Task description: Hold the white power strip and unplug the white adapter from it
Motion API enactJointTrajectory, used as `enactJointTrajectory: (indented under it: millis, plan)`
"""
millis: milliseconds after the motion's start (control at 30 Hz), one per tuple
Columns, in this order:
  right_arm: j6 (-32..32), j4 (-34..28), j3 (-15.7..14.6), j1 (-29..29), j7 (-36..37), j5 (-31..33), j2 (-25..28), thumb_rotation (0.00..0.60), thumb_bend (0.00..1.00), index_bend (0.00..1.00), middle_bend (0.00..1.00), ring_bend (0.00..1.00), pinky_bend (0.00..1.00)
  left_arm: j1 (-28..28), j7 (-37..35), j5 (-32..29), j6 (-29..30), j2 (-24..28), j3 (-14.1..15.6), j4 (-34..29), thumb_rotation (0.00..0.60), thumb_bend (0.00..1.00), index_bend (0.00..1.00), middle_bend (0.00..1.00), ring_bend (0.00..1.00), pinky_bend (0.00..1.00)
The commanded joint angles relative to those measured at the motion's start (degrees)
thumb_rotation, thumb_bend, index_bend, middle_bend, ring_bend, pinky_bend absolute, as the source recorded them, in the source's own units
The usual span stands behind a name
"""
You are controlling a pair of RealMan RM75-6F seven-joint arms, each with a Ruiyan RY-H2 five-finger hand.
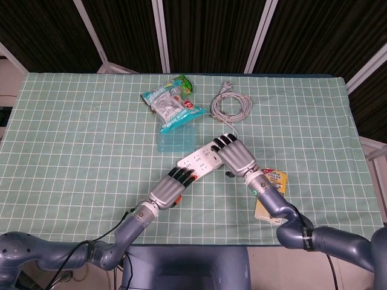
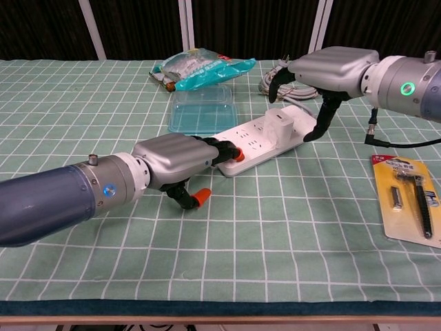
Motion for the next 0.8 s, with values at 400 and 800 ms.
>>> enactJointTrajectory:
  millis: [400, 800]
  plan:
    - [-1.1, 6.9, -0.3, 2.6, 1.0, 2.0, -4.5, 0.600, 0.12, 0.29, 0.21, 0.18, 0.20, -0.3, -2.0, 0.9, -0.1, -0.1, 0.6, 0.9, 0.600, 0.52, 0.10, 0.04, 0.00, 0.10]
    - [-2.0, 11.8, -1.3, 3.4, 3.0, 2.5, -7.9, 0.600, 0.12, 0.32, 0.22, 0.19, 0.21, -0.5, -3.4, 1.2, -0.4, -0.5, 1.1, 2.2, 0.600, 0.52, 0.10, 0.04, 0.00, 0.10]
